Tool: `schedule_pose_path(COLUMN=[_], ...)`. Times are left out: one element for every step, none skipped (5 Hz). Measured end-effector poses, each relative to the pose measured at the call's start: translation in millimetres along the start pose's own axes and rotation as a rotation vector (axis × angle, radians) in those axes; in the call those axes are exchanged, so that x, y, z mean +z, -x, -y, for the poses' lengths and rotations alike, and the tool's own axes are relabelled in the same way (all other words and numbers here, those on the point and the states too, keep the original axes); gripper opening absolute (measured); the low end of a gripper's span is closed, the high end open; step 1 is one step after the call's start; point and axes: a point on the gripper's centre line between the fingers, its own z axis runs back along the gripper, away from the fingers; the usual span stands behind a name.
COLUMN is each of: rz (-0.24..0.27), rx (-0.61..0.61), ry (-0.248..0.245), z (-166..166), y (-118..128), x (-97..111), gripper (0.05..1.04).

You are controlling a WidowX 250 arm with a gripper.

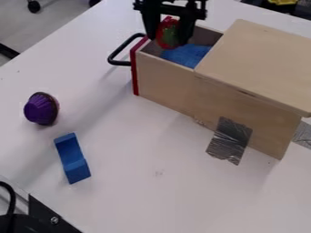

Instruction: Take the tomato out of the drawer and put it in the table

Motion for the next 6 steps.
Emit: schedule_pose_path(rz=[0.021, 0.017, -0.003, -0.017, -0.034, -0.038], rx=[0.005, 0.011, 0.013, -0.007, -0.033, -0.042], ry=[0.007, 0.012, -0.009, -0.036, -0.032, -0.035], z=[-9, -19, -26, -29, -29, -28], y=[19, 34, 59, 89, 108, 114], x=[19, 24, 20, 15, 4, -7], gripper=[0.737, 0.737, 0.737, 0.737, 0.737, 0.737])
